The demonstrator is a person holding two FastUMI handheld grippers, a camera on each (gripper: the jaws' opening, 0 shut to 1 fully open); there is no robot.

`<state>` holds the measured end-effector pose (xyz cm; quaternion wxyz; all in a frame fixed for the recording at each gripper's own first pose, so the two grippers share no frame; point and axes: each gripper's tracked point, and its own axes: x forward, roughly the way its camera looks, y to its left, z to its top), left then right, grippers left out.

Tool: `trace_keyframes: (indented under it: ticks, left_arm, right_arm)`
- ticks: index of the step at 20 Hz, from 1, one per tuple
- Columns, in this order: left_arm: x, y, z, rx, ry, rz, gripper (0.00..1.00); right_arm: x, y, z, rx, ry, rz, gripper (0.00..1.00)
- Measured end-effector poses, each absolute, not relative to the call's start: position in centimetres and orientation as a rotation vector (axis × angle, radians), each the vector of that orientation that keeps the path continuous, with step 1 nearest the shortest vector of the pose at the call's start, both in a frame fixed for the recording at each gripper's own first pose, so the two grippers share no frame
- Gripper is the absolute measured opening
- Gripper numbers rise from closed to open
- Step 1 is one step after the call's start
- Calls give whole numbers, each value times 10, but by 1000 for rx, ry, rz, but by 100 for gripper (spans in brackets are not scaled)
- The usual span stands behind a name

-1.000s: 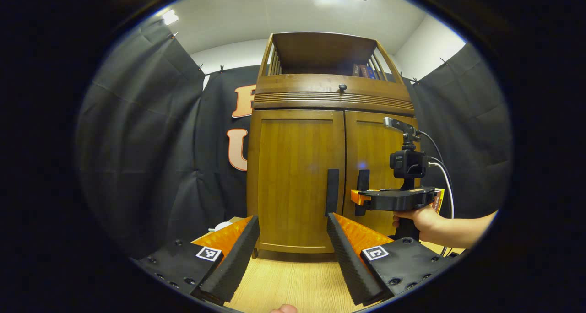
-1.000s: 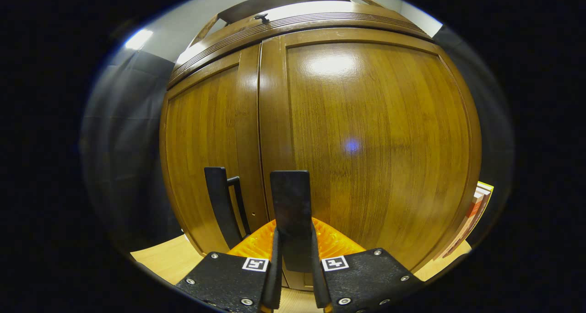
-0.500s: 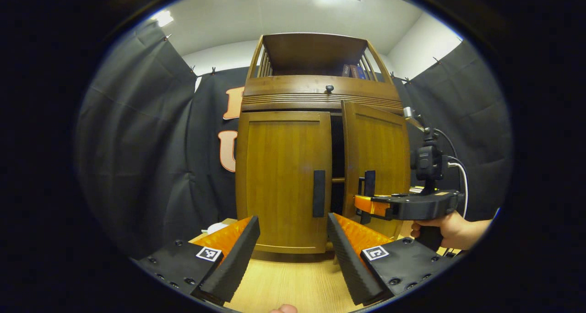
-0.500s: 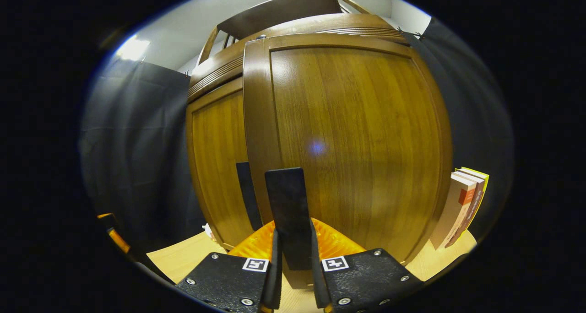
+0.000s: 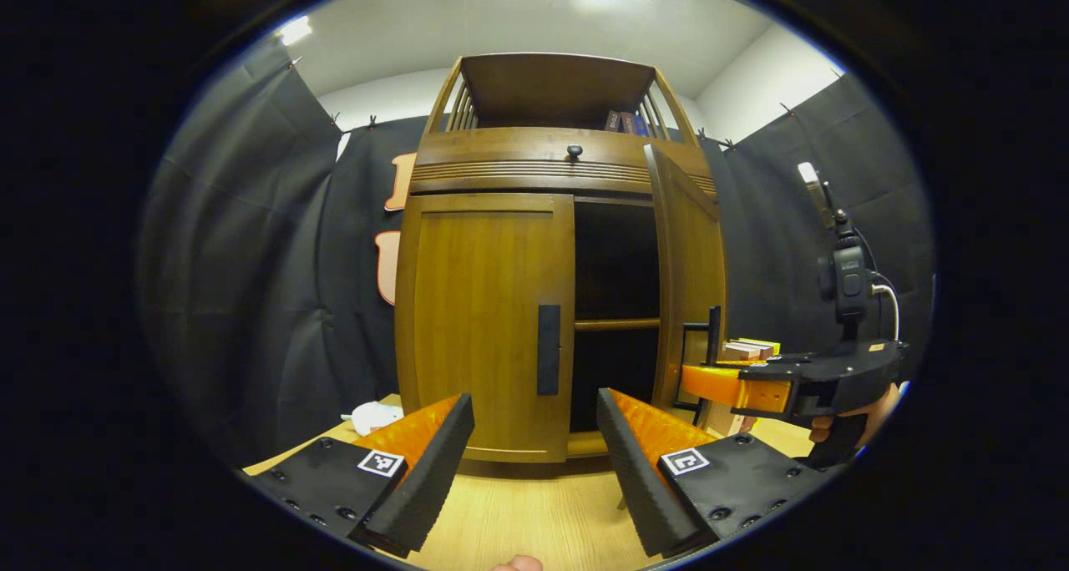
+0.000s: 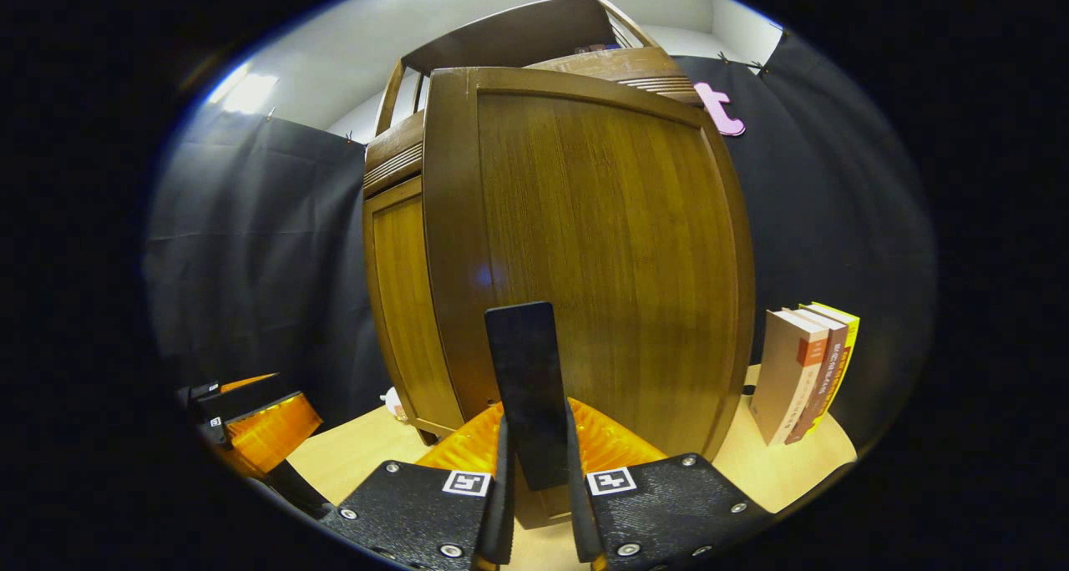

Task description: Open the right door of the double-door shoe cabinet with the right hand, and open the left door with the left hand.

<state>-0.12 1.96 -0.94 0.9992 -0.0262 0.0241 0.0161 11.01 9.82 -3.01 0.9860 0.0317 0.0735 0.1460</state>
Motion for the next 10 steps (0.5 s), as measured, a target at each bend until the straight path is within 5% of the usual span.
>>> trace_keyframes:
  ticks: [10]
  left_arm:
    - [12, -17, -10, -84, 56, -15, 94]
  right_arm:
    - [63, 35, -30, 76, 146, 197, 28]
